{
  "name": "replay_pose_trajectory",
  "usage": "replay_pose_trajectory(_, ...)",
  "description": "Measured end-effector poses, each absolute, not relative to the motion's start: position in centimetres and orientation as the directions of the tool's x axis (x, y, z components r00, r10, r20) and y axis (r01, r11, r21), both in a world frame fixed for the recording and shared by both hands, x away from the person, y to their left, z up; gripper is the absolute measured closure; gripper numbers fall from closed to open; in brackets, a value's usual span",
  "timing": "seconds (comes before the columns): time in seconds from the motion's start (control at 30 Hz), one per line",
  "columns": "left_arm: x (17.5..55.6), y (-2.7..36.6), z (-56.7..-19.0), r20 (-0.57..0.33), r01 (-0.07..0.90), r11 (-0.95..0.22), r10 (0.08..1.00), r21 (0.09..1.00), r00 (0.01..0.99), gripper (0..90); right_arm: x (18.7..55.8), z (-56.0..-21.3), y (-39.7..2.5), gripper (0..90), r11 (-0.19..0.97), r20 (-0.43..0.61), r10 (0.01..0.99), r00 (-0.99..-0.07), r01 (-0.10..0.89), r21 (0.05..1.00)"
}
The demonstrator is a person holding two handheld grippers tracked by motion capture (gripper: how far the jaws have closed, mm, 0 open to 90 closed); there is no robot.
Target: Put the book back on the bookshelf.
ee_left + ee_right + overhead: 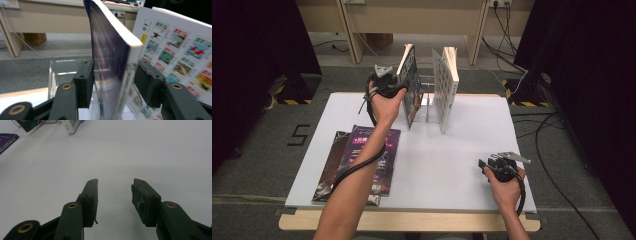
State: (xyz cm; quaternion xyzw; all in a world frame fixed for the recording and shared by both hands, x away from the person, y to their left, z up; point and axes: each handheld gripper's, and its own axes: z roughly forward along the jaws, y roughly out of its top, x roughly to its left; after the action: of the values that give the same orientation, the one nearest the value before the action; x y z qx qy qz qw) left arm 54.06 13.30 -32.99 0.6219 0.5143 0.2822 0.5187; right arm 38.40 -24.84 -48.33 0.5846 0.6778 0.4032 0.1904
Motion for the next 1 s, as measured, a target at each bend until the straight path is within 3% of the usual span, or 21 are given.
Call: replay_pose_trajectory(1.0, 48.9, 17.7, -33.7, -0.216, 0.397, 0.067, 0.914, 0.915, 0.343, 44.9, 38.6, -46.8, -22.7, 56.3, 0.04, 0.185, 0.938, -0.295, 0.619, 0.785)
